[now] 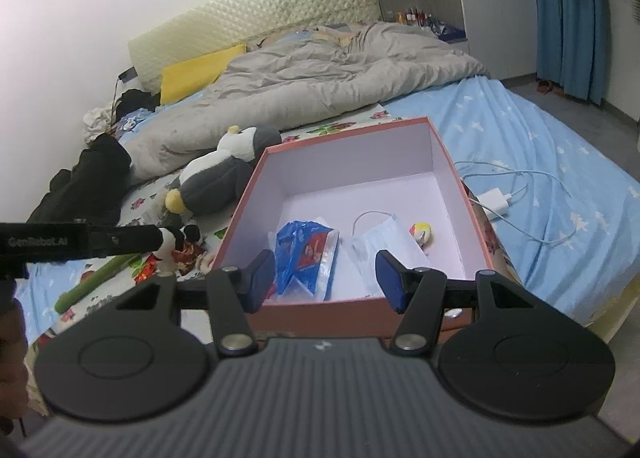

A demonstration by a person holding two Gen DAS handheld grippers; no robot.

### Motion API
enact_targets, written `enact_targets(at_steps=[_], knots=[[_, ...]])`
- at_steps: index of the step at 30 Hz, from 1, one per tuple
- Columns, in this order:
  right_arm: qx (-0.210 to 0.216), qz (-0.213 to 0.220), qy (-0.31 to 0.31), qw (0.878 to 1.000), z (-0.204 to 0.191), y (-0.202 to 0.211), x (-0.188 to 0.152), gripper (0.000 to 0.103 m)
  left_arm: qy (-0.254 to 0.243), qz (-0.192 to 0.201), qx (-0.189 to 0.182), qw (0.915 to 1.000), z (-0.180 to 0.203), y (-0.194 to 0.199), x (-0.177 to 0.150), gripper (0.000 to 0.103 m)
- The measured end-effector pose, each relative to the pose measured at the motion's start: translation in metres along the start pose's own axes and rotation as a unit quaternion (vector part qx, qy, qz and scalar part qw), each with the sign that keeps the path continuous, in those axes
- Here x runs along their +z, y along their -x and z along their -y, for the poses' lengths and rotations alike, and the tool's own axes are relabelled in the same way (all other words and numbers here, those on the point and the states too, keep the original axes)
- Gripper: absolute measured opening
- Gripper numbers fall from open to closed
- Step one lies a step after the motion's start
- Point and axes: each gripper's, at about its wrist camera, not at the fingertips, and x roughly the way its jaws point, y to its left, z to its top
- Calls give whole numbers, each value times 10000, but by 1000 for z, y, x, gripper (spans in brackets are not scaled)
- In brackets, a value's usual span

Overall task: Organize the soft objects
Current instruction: 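Open both tools, releasing the bag and mask into the box, then withdraw both tools from the box back toward the pile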

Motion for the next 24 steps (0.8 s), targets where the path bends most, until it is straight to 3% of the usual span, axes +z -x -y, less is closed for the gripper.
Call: enact_targets(at_steps=[13, 24], knots=[[129, -55, 5, 9999, -12, 19, -37, 59, 278, 182, 153, 9993, -20, 49, -40, 26], [423, -77, 384, 9983, -48, 19, -51, 59, 536, 317, 474, 9969, -46, 74, -68, 26]])
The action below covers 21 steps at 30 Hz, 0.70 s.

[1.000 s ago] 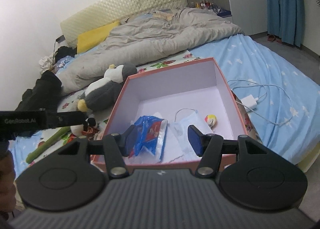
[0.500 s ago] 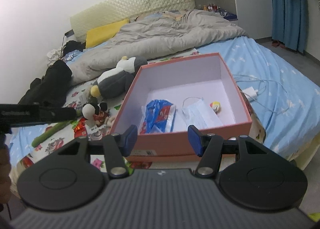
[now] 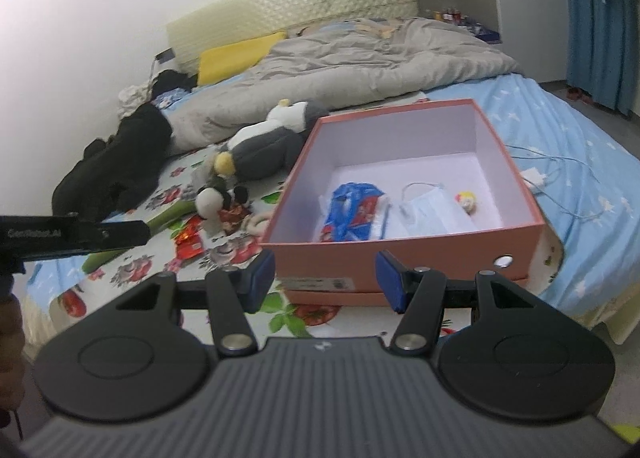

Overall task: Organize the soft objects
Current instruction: 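Withdraw both tools from the box back toward the pile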

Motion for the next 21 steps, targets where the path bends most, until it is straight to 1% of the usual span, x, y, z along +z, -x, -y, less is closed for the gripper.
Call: enact_targets(at_steps=[8, 11, 21], knots=[[358, -136, 378, 9986, -39, -10, -9, 59, 207, 133, 317, 9992, -29, 20, -14, 26], [500, -164, 534, 9972, -55, -14, -14, 59, 360, 192, 417, 9983, -44, 27, -20, 26], [938, -275, 876, 9913, -94, -25, -28, 59, 748, 389, 826, 9930, -88, 54, -46, 26]])
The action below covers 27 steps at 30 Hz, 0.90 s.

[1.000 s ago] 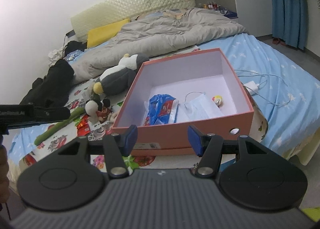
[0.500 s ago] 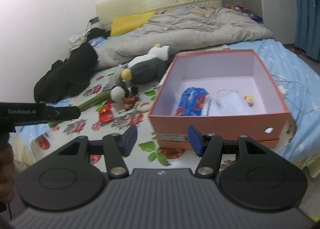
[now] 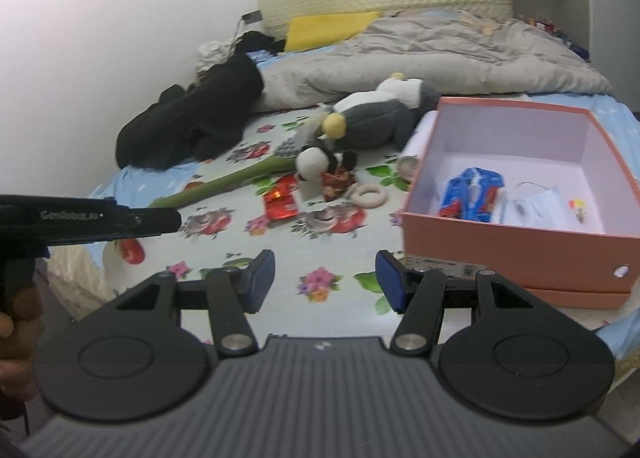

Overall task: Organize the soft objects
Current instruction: 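Withdraw both tools from the box back toward the pile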

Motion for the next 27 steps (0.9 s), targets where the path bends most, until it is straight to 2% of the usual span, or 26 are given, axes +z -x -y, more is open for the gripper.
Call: enact_targets(at_steps=[5, 10, 12, 19, 23, 27], knots=[[56, -109, 93, 9999, -11, -13, -5, 59, 294, -6, 89, 9995, -25, 0, -10, 26], [101, -310, 134, 9994, -16, -39, -5, 58, 505, -121, 145, 9985, -46, -18, -9, 27], [94, -349, 153, 9992, -17, -50, -2, 58, 560, -170, 174, 9981, -54, -30, -5, 40], [38, -186, 354, 9992, -25, -97, 19, 57, 678, -392, 187, 9968, -73, -94, 18, 42], [22, -116, 312, 9994, -21, -127, 30, 55, 605, -473, 223, 9968, -81, -131, 36, 50], [-67, -119, 389, 9992, -20, -162, 34, 52, 619, -562, 284, 9961, -92, -171, 50, 51]])
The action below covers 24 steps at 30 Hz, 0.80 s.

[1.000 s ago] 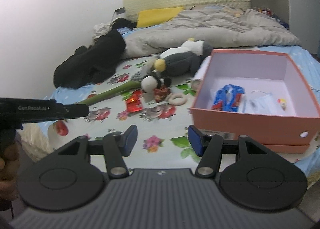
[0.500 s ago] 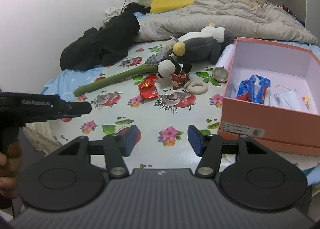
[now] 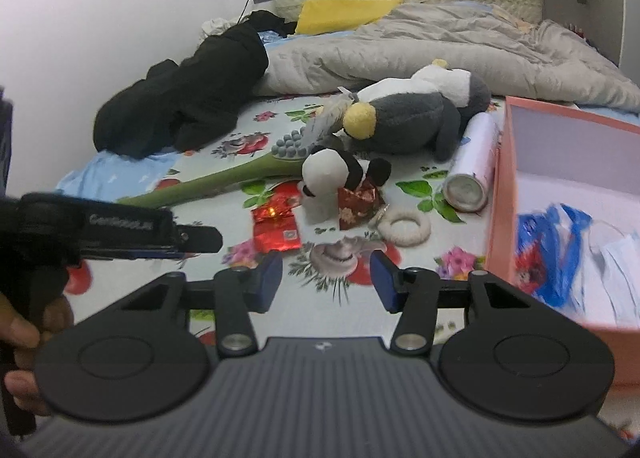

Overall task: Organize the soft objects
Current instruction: 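Withdraw both tools from the box back toward the pile, then grasp the red candy packet with the left tool while the right tool grasps the white ring toy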

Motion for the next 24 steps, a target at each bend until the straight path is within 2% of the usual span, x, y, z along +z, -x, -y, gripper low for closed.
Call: enact_targets(at_steps=[3, 5, 10, 13, 17, 24], knots=[[-14, -101, -63, 9999, 5, -27, 1, 50, 53, -84, 100, 9999, -6, -30, 12, 51], [-47, -187, -138, 9997, 10, -44, 2, 45, 148, -145, 100, 9997, -11, -47, 18, 51], [-175, -271, -62, 9995, 19, -80, 5, 45, 353, -202, 154, 9991, -20, -82, 35, 56], [-277, -255, -39, 9993, 26, -98, 9, 45, 408, -247, 122, 9988, -23, -99, 42, 63], [-459, -250, 70, 9986, 35, -121, 12, 45, 359, -272, 172, 9988, -22, -118, 47, 65], [-445, -385, -18, 9983, 51, -147, 7, 43, 267, -396, 210, 9986, -22, -136, 51, 65]])
